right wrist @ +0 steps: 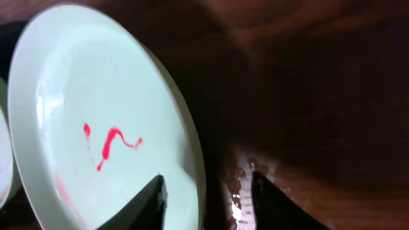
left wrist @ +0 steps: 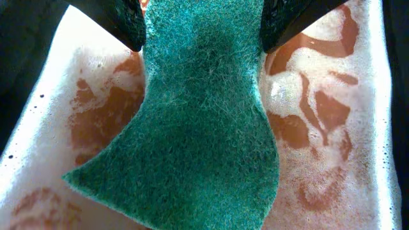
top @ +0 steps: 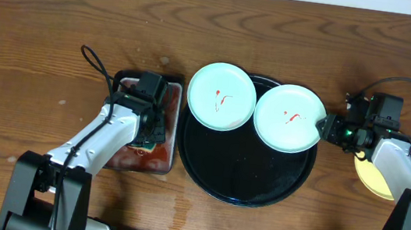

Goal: Clean dirty plates on tray and stack at the side
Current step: 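Grasp the right mint plate rim with the right gripper, then drag the mint plate left toward tray center with right gripper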

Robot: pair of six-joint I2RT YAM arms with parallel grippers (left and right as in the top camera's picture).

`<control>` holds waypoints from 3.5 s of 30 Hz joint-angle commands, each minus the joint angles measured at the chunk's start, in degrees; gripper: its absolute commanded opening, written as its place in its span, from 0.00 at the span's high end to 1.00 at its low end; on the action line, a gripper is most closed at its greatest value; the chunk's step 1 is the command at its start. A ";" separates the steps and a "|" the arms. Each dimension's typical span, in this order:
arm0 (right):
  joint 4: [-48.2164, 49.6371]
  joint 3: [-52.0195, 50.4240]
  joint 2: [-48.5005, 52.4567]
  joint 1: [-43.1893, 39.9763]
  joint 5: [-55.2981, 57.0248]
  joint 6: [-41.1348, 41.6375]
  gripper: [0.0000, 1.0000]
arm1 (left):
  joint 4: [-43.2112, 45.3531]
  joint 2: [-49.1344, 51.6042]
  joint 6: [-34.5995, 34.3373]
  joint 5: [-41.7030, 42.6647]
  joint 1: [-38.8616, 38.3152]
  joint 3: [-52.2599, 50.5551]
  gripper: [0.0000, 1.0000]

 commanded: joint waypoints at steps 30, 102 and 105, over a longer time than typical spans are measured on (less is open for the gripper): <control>-1.46 0.00 0.24 0.87 -0.04 -0.44 0.99 | -0.44 -0.61 -0.50 0.07 0.24 0.90 0.42; -7.63 -12.13 -11.37 20.44 6.88 6.29 0.99 | 4.26 -1.79 0.15 -0.22 0.24 1.40 0.43; -7.72 -12.13 -11.37 20.44 6.88 6.29 0.99 | 5.11 -1.77 0.15 -0.42 0.24 1.36 0.44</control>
